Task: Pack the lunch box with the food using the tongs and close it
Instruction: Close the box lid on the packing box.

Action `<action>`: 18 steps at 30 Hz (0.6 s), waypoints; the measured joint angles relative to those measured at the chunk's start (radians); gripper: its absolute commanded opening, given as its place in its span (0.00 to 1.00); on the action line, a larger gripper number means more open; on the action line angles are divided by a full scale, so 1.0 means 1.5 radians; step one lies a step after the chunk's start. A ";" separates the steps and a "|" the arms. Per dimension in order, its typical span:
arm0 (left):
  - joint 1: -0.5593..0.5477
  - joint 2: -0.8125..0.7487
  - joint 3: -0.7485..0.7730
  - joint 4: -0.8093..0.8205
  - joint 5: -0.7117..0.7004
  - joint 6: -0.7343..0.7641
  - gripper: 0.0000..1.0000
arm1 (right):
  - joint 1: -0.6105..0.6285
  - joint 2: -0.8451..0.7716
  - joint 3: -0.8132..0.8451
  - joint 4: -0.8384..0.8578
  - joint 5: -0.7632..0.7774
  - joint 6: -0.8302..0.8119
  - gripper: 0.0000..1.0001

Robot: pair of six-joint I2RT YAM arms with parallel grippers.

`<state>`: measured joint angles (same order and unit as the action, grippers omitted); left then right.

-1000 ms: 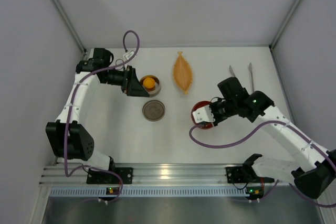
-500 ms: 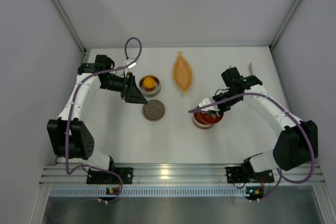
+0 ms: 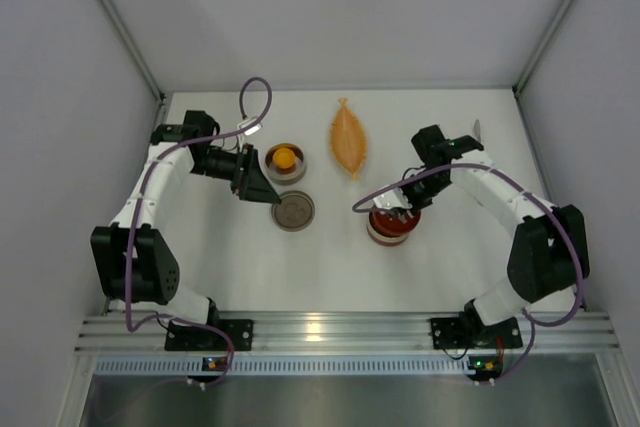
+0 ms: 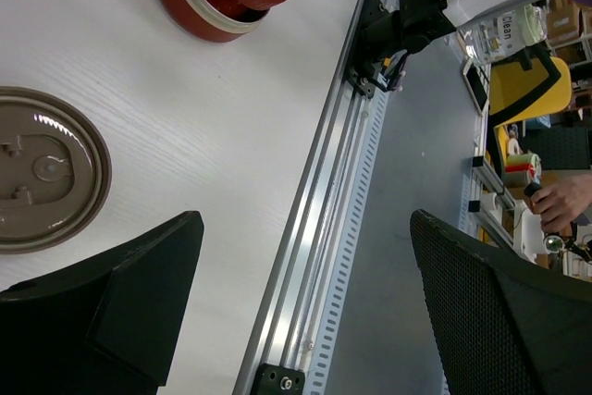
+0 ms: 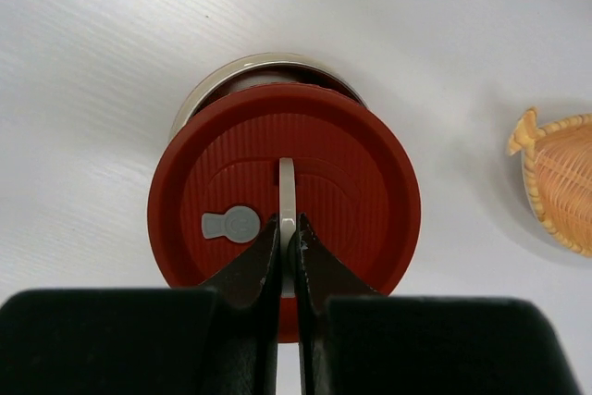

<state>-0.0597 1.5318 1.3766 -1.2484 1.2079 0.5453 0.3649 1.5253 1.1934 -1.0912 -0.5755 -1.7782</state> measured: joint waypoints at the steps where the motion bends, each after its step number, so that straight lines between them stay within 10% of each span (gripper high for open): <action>1: 0.000 0.003 0.000 -0.001 0.000 0.003 0.98 | 0.001 0.007 0.006 0.001 0.001 0.001 0.00; 18: 0.000 0.020 0.000 -0.010 0.002 0.024 0.98 | 0.037 0.041 0.031 -0.007 0.020 0.006 0.00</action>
<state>-0.0597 1.5616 1.3766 -1.2633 1.2114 0.5808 0.4206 1.5864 1.2392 -1.1011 -0.5453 -1.7691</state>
